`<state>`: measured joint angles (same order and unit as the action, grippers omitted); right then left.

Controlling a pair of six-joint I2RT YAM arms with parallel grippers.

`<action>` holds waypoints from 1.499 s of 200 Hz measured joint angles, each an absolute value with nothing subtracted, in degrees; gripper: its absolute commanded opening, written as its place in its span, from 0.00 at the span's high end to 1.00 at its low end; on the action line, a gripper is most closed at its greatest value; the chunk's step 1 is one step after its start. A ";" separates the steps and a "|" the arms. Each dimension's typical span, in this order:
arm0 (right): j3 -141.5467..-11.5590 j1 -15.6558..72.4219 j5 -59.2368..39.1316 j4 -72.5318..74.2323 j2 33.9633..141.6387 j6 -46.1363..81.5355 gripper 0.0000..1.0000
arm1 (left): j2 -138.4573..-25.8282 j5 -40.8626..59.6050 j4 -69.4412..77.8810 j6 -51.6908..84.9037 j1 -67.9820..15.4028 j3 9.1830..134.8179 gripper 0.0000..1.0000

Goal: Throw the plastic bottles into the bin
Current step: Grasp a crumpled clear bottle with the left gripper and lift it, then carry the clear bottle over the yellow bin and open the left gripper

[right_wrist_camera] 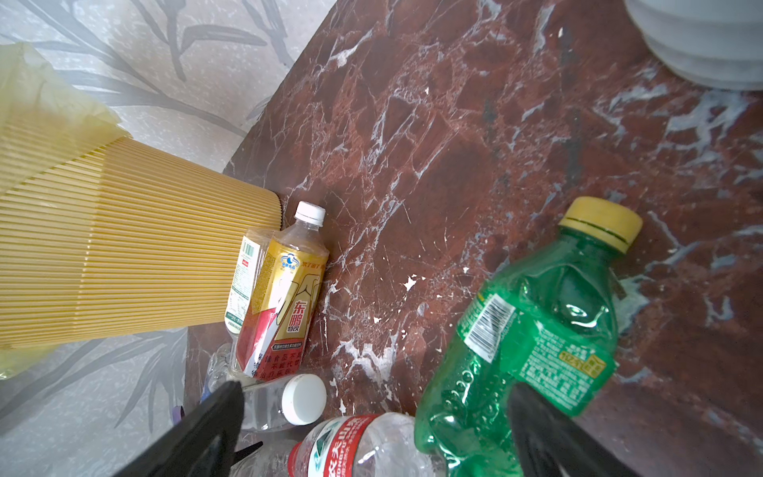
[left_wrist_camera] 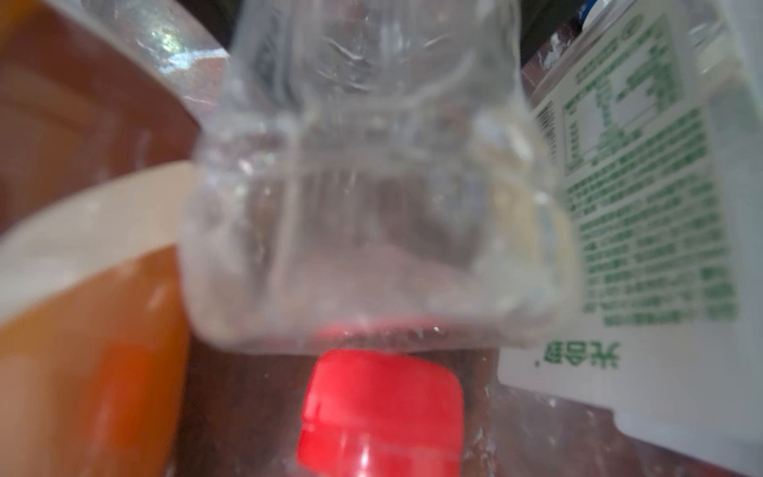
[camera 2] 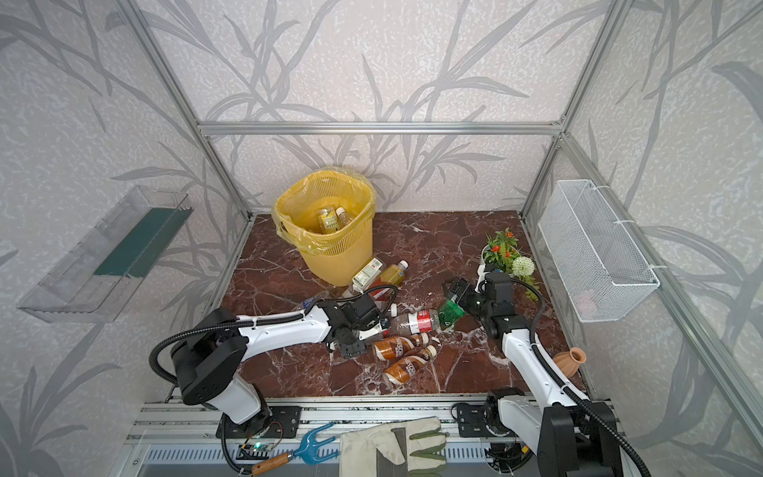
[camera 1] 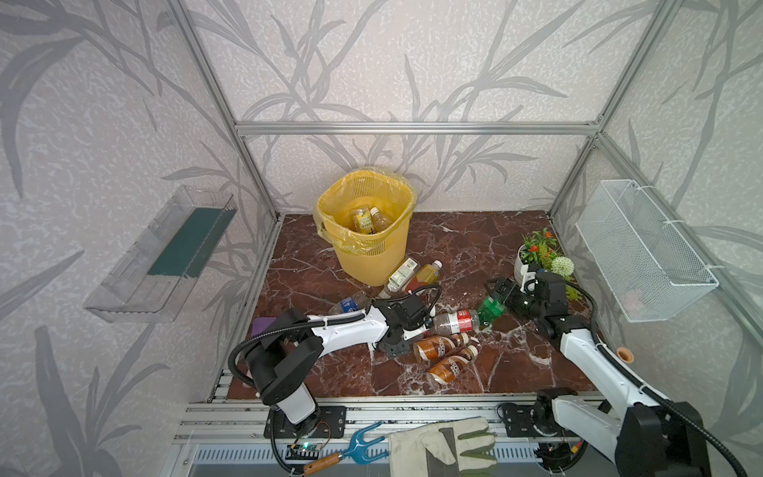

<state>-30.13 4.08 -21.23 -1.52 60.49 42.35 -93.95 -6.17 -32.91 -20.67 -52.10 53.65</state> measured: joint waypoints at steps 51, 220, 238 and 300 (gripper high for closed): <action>-29.34 3.64 -21.54 -1.54 60.01 42.35 0.00 | -90.26 -6.15 -32.29 -18.39 -52.05 53.52 0.43; -28.32 3.64 -23.22 -0.16 56.95 43.11 0.02 | -40.86 -12.21 -12.32 -12.60 -50.72 53.15 0.48; -28.32 3.64 -23.24 -0.12 56.95 43.27 0.02 | -41.04 -13.54 -8.21 -14.57 -50.70 54.08 0.49; -28.12 3.64 -23.62 0.12 56.34 43.51 0.02 | -59.86 -8.84 -1.41 -12.03 -32.32 71.72 0.37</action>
